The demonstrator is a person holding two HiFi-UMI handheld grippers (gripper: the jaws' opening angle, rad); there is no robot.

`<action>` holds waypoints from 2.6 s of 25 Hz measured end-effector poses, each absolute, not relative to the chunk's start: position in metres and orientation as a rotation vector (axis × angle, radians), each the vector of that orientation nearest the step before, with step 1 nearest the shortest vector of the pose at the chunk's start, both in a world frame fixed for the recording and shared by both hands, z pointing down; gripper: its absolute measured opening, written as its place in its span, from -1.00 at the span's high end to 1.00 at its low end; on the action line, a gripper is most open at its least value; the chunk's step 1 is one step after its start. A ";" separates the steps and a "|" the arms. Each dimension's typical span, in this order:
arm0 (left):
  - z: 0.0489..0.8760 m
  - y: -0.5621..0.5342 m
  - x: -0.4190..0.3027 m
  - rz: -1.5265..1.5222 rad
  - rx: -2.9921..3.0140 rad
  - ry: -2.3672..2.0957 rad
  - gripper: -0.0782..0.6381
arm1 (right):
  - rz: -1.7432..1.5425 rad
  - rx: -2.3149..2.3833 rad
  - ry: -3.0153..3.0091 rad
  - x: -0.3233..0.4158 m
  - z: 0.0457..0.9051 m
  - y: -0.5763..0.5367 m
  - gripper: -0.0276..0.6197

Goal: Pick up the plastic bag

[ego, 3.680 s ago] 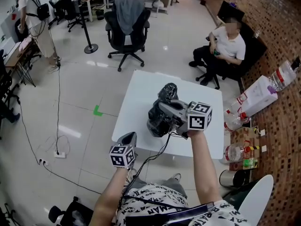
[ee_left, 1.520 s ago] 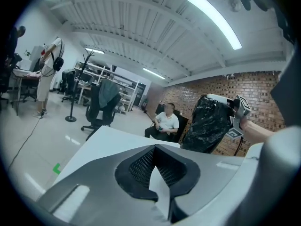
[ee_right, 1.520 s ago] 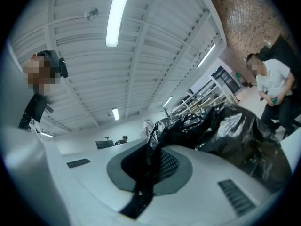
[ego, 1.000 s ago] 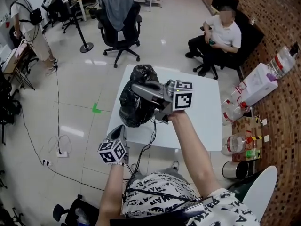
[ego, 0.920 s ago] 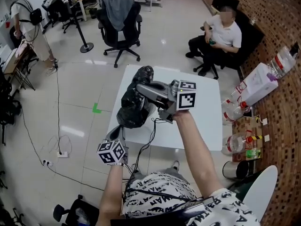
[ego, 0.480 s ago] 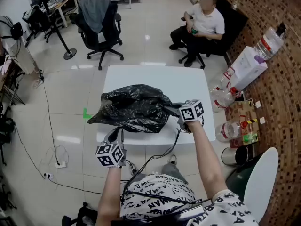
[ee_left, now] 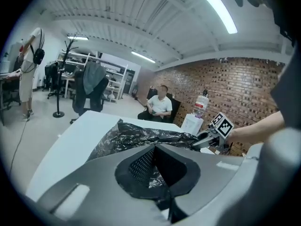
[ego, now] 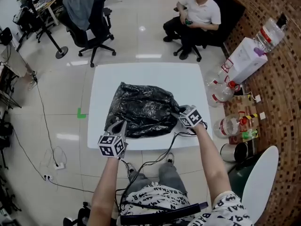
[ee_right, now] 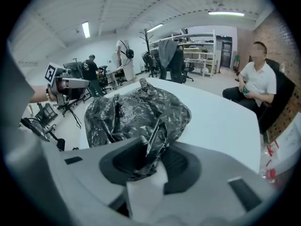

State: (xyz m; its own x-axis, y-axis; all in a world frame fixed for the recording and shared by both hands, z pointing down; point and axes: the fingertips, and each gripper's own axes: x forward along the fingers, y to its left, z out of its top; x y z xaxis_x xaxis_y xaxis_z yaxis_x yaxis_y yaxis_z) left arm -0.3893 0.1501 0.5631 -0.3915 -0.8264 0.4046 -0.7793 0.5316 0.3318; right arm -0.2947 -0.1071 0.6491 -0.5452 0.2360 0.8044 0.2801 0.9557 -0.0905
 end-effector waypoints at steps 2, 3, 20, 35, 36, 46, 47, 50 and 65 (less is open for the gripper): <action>0.582 0.140 -0.396 -0.076 1.291 -2.206 0.78 | -0.093 -0.308 -2.190 -0.297 0.647 -0.124 -0.05; 0.591 0.138 -0.399 -0.049 1.289 -2.183 0.78 | -0.103 -0.275 -2.223 -0.299 0.640 -0.131 -0.08; 0.701 0.188 -0.403 0.221 0.937 -2.037 0.78 | -0.255 -0.388 -2.037 -0.261 0.694 -0.033 -0.38; 0.632 0.153 -0.420 0.067 1.331 -1.996 -0.18 | -0.243 -0.537 -2.138 -0.263 0.629 -0.012 -0.41; 0.640 0.159 -0.424 0.095 1.298 -1.999 -0.18 | -0.243 -0.534 -2.139 -0.264 0.630 -0.011 -0.41; 0.660 0.203 -0.423 0.014 1.062 -2.006 0.78 | -0.269 -0.500 -1.953 -0.249 0.687 -0.024 -0.41; 0.655 0.211 -0.420 -0.016 1.039 -2.039 0.78 | -0.262 -0.510 -1.941 -0.249 0.692 -0.022 -0.41; 0.672 0.238 -0.401 0.005 0.896 -2.068 0.78 | -0.226 -0.518 -1.921 -0.257 0.702 -0.016 -0.41; 0.667 0.218 -0.383 -0.053 0.991 -2.031 0.15 | -0.153 -0.473 -1.967 -0.256 0.659 -0.037 -0.41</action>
